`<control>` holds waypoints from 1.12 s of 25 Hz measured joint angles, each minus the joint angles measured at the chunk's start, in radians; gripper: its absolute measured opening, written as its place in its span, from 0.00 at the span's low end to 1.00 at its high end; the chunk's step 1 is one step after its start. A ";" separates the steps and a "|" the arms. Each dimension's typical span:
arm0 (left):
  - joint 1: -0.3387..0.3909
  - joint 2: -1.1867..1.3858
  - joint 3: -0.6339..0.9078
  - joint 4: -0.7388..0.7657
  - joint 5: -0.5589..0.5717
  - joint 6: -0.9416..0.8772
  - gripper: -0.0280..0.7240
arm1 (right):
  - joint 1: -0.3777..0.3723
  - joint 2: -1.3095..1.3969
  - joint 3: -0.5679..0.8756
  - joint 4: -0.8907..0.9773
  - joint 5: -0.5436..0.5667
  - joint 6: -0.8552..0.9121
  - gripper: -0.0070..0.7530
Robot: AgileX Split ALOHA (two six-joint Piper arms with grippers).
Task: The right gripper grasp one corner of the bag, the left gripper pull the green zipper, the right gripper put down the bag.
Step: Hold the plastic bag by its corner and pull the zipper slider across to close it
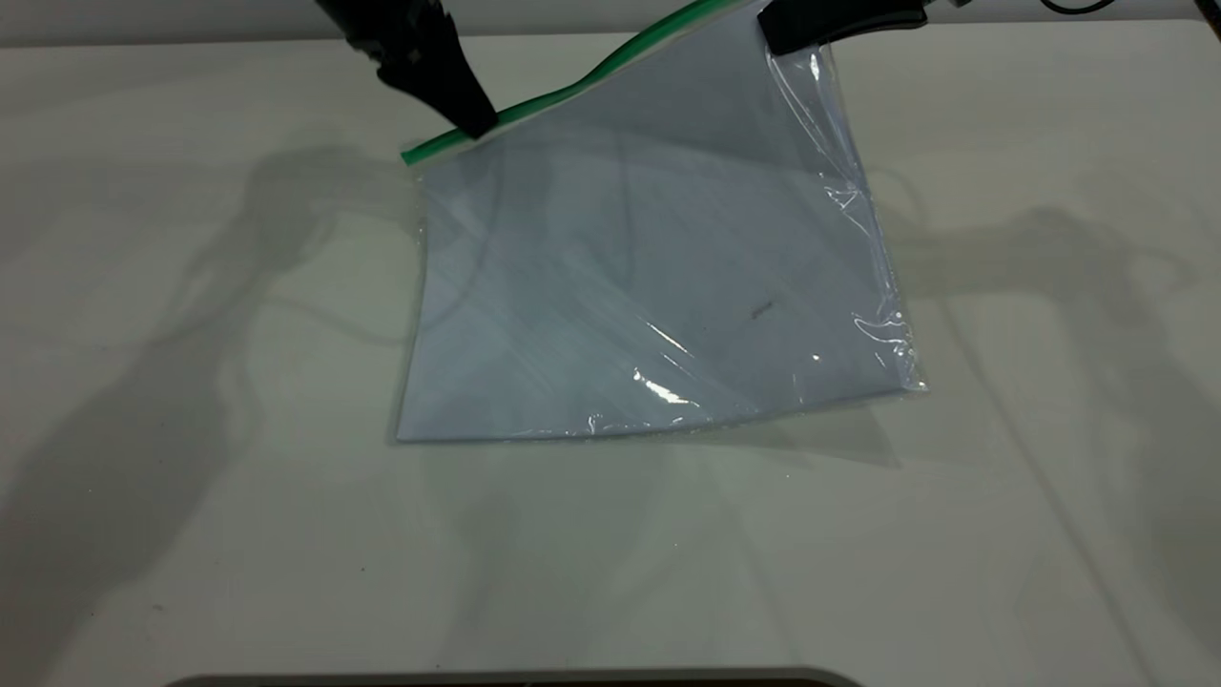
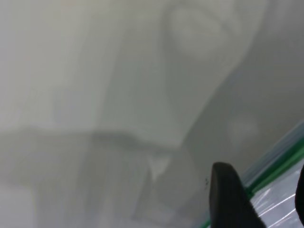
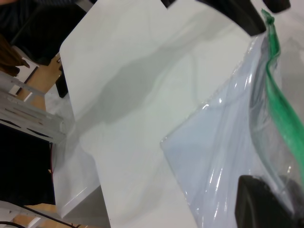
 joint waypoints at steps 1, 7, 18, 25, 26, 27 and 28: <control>-0.001 0.002 0.000 0.001 0.002 0.000 0.57 | 0.000 0.000 0.000 -0.001 0.000 0.001 0.05; -0.001 0.003 0.000 0.001 0.010 0.000 0.51 | 0.000 -0.016 0.000 -0.007 0.000 0.002 0.05; -0.003 0.003 0.000 0.029 0.014 -0.004 0.21 | 0.000 -0.017 0.001 -0.008 -0.001 0.002 0.05; -0.009 0.010 -0.001 0.078 -0.006 -0.022 0.18 | 0.002 -0.017 0.001 -0.008 -0.005 0.002 0.05; -0.009 0.011 -0.001 0.080 -0.009 -0.023 0.18 | 0.002 -0.017 0.001 -0.008 -0.006 0.002 0.05; -0.009 0.012 -0.001 0.083 -0.016 -0.024 0.18 | 0.003 -0.017 0.001 -0.008 -0.008 0.002 0.05; -0.009 0.012 -0.001 0.088 -0.025 -0.025 0.18 | 0.003 -0.017 0.001 -0.007 -0.010 0.002 0.05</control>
